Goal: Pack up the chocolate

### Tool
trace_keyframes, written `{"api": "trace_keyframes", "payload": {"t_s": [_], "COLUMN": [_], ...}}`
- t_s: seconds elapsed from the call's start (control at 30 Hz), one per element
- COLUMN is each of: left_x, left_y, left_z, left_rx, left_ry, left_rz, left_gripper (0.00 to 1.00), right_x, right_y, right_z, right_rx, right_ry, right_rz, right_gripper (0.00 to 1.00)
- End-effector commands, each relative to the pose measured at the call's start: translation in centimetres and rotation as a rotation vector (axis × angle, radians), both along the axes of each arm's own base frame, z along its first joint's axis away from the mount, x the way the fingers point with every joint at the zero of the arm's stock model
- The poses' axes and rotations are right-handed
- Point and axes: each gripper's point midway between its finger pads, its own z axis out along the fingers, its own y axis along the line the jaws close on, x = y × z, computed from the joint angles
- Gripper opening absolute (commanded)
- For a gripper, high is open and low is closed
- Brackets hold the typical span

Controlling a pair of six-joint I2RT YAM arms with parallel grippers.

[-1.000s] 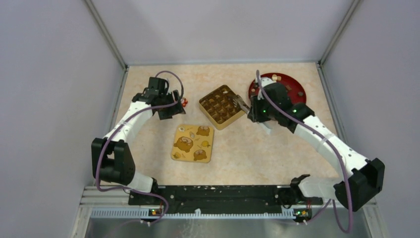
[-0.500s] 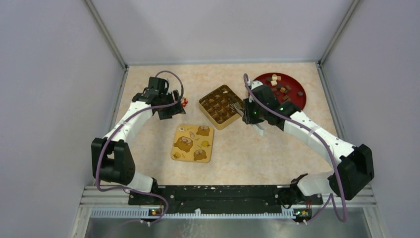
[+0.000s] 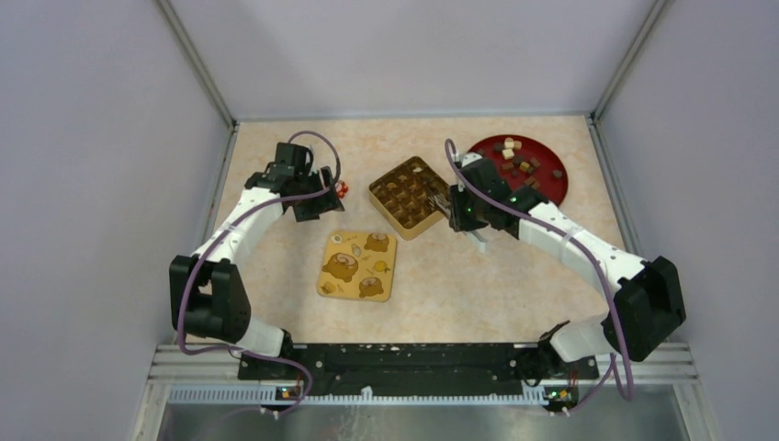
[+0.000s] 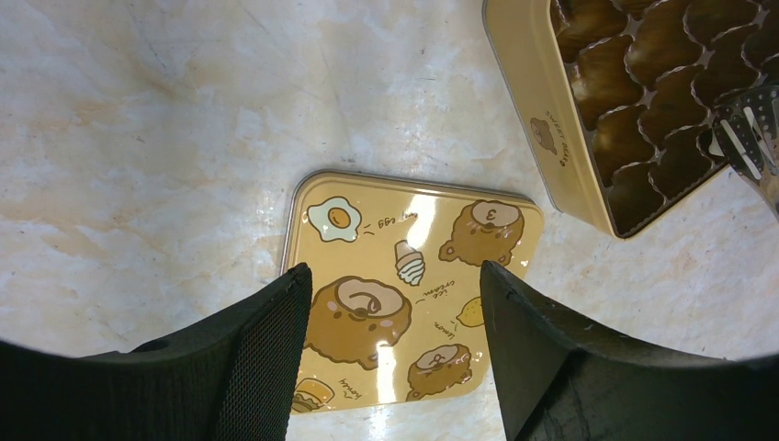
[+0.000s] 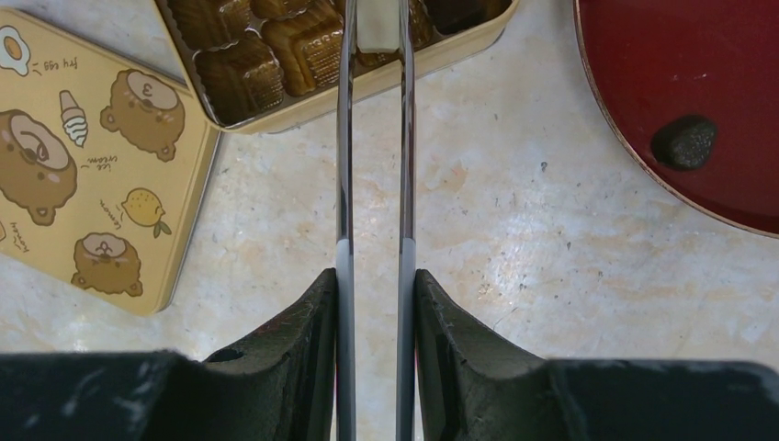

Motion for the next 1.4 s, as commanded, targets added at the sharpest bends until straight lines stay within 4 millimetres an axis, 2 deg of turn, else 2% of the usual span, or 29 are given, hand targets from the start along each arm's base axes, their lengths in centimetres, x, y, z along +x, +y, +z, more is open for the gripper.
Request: {"api": "trace_keyframes", "payload": {"t_s": [0.0,0.2,0.57,0.63,0.73,0.8,0.9,0.97,1.1,1.17,1.23,1.37], "left_x": [0.6,0.6,0.5,0.5,0.5,0.5,0.5,0.5,0.5,0.6,0.6,0.7], "left_y": [0.0,-0.1,0.1,0.1,0.1,0.1,0.0,0.0,0.0,0.1,0.1,0.0], "left_z": [1.2,1.2,1.2,1.1,1.1,1.0,1.0,0.8,0.8,0.8,0.7,0.5], "left_rx": [-0.008,-0.012,-0.003,-0.003,-0.003,-0.004,-0.008,-0.008,-0.004,0.001,0.001,-0.004], "left_ry": [-0.048,-0.047,-0.048,-0.046,-0.045,-0.044,-0.041,-0.038,-0.039,-0.042,-0.038,-0.033], "left_rz": [-0.001,0.000,0.002,0.002,0.003,0.002,0.003,0.003,-0.001,0.001,-0.001,0.001], "left_gripper": [0.73,0.72,0.72,0.73,0.73,0.72,0.72,0.72,0.72,0.73,0.73,0.72], "right_x": [1.7,2.0,2.1,2.2,2.4,2.6,2.9,3.0,3.0,2.8,2.3,1.8], "right_y": [1.3,1.2,1.2,1.1,0.4,-0.9,-3.7,-5.9,-11.2,-14.5,-16.5,-18.6], "right_z": [2.9,3.8,3.8,4.3,5.8,6.7,7.9,7.8,6.5,5.5,4.6,3.4], "right_rx": [0.054,0.055,0.056,0.060,0.061,0.031,-0.035,-0.057,-0.086,-0.102,-0.108,-0.116], "right_ry": [-0.090,-0.117,-0.119,-0.134,-0.181,-0.218,-0.273,-0.276,-0.250,-0.219,-0.189,-0.165], "right_rz": [-0.004,-0.011,-0.012,-0.020,-0.048,-0.098,-0.195,-0.251,-0.375,-0.455,-0.503,-0.548], "right_gripper": [0.29,0.32,0.34,0.31,0.19,0.14,0.13,0.13,0.15,0.18,0.21,0.31]}}
